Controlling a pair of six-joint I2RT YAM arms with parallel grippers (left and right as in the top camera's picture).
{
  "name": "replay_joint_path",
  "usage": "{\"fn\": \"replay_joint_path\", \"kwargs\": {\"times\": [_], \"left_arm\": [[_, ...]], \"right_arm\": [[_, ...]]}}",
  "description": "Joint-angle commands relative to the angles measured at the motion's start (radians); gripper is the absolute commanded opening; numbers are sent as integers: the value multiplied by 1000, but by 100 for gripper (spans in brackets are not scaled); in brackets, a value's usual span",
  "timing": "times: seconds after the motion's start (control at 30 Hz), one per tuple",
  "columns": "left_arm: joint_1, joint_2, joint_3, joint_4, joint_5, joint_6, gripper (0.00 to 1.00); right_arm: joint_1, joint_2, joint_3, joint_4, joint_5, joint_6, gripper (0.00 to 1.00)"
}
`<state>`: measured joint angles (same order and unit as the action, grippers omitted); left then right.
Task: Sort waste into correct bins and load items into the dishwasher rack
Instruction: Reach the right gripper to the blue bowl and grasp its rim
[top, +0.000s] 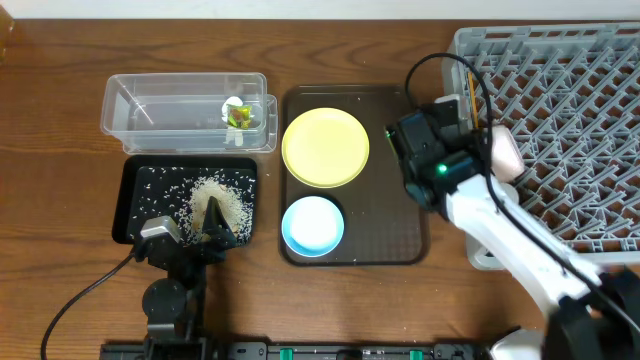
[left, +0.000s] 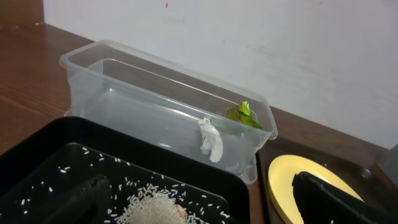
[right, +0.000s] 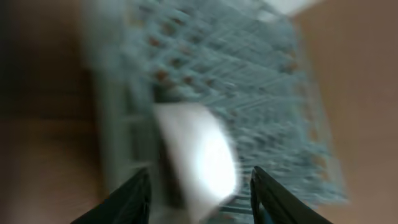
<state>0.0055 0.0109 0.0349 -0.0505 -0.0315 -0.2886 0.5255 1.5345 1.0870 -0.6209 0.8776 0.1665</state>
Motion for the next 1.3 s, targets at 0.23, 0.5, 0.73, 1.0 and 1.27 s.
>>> {"fn": "replay_joint_path", "kwargs": {"times": [0.23,0.5,0.73,1.0,1.27], "left_arm": [[5,-6,-31,-19,-2,-4,95],[5,-6,-31,-19,-2,-4,95],[5,-6,-31,-19,-2,-4,95],[5,-6,-31,-19,-2,-4,95],[5,-6,-31,-18,-2,-4,95]], "right_arm": [[61,-63,3,21,-1084,104,48],[190,116,2,-43,-1219,200,44],[240,208,2,-42,-981,340,32],[230,215,2,-22,-952,320,25],[241,219,-1,-16,-951,381,12]]}}
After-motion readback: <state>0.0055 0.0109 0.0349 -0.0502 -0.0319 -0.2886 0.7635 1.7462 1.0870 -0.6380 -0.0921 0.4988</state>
